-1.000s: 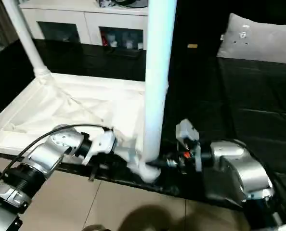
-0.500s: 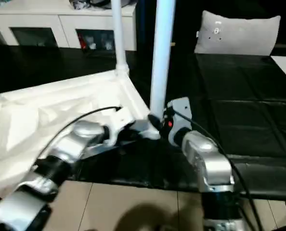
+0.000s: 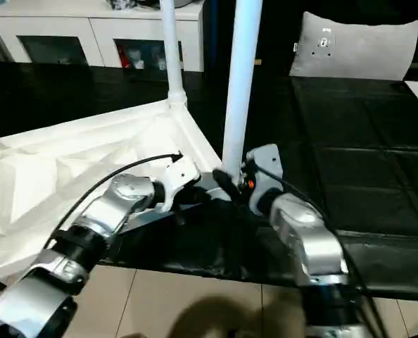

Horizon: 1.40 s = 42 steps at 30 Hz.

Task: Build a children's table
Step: Rotate leg to tighten

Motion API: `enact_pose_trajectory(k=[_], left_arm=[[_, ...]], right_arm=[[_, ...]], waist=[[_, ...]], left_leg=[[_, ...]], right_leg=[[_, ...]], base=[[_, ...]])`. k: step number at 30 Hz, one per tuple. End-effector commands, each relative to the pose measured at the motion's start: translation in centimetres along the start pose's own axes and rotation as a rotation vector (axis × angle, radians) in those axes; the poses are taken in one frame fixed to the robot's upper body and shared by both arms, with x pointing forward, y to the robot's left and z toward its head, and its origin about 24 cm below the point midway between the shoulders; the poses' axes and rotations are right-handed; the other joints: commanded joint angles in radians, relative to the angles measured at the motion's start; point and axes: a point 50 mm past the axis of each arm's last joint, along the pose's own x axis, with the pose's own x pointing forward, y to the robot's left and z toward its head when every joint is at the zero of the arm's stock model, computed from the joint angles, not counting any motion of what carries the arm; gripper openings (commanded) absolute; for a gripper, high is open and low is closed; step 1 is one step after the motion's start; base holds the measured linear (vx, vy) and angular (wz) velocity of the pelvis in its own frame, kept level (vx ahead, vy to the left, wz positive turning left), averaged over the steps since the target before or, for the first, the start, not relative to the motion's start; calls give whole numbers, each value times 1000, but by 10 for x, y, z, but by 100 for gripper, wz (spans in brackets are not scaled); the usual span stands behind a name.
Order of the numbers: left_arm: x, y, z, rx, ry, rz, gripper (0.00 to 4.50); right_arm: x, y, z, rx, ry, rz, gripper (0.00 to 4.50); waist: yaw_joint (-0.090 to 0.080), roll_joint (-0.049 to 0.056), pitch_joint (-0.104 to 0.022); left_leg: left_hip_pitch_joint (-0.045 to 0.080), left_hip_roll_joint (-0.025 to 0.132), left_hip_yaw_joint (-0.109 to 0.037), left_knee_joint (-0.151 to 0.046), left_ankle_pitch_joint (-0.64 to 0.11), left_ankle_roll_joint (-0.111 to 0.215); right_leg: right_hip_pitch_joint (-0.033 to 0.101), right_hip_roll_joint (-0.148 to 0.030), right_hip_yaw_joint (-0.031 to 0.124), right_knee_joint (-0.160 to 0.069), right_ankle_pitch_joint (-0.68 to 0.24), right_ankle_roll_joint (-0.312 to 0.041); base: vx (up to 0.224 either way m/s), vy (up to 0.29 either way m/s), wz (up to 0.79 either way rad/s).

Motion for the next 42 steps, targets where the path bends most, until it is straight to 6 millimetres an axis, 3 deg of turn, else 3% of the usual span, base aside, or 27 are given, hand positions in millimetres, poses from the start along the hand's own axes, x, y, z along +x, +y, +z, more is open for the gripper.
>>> enact_pose_trajectory(k=[1, 5, 7, 14, 15, 16, 18, 24, 42], left_arm=[[-7, -1, 17, 94, -98, -64, 0], [-15, -4, 11, 132, -74, -156, 0], [-20, -7, 8, 168, -69, -239, 0], [-31, -13, 3, 272, -28, -412, 0], [-32, -13, 2, 274, -28, -415, 0], [-34, -14, 2, 286, -23, -457, 0], [-35, -15, 3, 285, -20, -477, 0], [-40, -18, 5, 304, -15, -557, 0], [-41, -22, 5, 287, -35, -587, 0]], right_arm=[[-6, 4, 7, -51, -17, 118, 386], [-23, -6, 7, -103, 18, 235, 427], [-32, -10, 6, -127, 58, 305, 446], [-44, -11, 8, -169, 110, 519, 446], [-44, -10, 8, -168, 110, 524, 431], [-45, -7, 7, -162, 118, 590, 420], [-46, -5, 5, -157, 128, 624, 409], [-46, -1, 1, -125, 158, 733, 343], [-42, 6, -3, -88, 151, 797, 205]], waist=[[9, -20, -75], [17, -16, -75], [23, -21, -76], [53, -18, -78], [57, -18, -77], [61, -26, -77], [64, -23, -77], [82, -28, -77], [82, -30, -77]], left_leg=[[-13, 42, -14, -58, -22, 136], [-11, 46, -15, -58, -32, 140], [-11, 44, -14, -57, -35, 141], [-5, 55, -13, -57, -25, 139], [-4, 57, -13, -58, -31, 141], [-6, 57, -12, -58, -29, 142], [-5, 59, -13, -58, -24, 140], [-3, 59, -12, -60, -24, 123], [-6, 56, -11, -60, -19, 113]], right_leg=[[84, -70, 62, -74, -293, -76], [82, -70, 63, -71, -283, -87], [83, -70, 62, -73, -291, -89], [76, -74, 65, -64, -280, -105], [76, -74, 66, -65, -281, -106], [78, -74, 66, -60, -278, -108], [76, -75, 67, -62, -279, -109], [75, -78, 69, -62, -310, -100], [76, -74, 65, -65, -324, -81]], base=[[0, 0, 0], [0, 0, 0], [0, 0, 0], [0, 0, 0], [0, 0, 0], [0, 0, 0], [0, 0, 0], [0, 0, 0], [0, 0, 0]])
